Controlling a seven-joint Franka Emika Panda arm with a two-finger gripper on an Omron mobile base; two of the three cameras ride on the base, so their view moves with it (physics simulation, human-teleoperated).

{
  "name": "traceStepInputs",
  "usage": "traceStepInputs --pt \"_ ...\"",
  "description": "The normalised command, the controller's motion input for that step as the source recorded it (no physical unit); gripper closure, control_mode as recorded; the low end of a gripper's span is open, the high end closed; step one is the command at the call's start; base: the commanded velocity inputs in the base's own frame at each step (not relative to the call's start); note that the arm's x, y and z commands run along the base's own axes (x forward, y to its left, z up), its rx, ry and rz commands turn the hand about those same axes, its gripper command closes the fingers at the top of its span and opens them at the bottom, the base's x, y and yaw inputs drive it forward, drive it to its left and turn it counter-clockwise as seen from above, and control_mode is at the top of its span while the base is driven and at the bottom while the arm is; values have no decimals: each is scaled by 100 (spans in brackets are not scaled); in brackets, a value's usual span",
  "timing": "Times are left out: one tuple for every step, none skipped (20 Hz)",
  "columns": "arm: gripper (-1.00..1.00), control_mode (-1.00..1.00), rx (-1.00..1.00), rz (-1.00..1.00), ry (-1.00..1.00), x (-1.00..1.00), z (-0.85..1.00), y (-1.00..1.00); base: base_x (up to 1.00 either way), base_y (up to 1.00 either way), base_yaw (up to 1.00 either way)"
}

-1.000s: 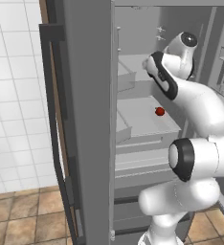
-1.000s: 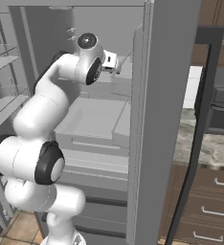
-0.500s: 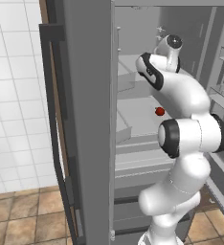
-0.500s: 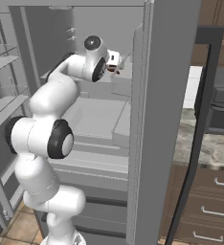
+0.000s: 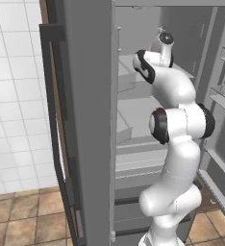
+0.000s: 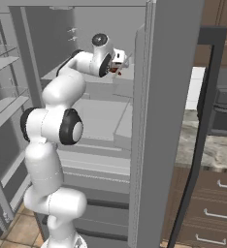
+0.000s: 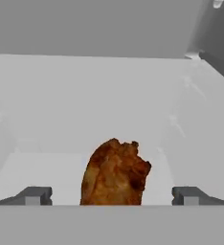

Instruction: Take the chicken drumstick from the fridge and place it on the digital scale on the counter by the fridge. Wait a few seconds for a reading, then move it to the plate on the dining counter.

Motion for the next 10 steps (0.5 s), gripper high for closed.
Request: traceStepInputs --pt "-100 -100 -3 0 7 50 -26 -8 0 0 0" --pt "-100 -100 -1 0 7 44 -29 -12 0 0 0" --pt "-100 -100 -1 0 7 31 -29 -9 0 0 0" --pt "-100 -100 -1 0 8 16 -36 -2 0 0 0" --pt "-100 -100 -1 0 7 0 -38 0 0 0 0" --pt "-100 -100 -1 0 9 0 -50 0 0 0 0" --pt "-100 -100 0 0 9 0 -55 0 0 0 0" --pt "-100 -100 -1 0 9 -5 -62 0 0 0 0" --pt "-100 -100 -2 0 7 -6 -64 0 0 0 0" --pt "-100 -100 -2 0 9 -5 -68 0 0 0 0"
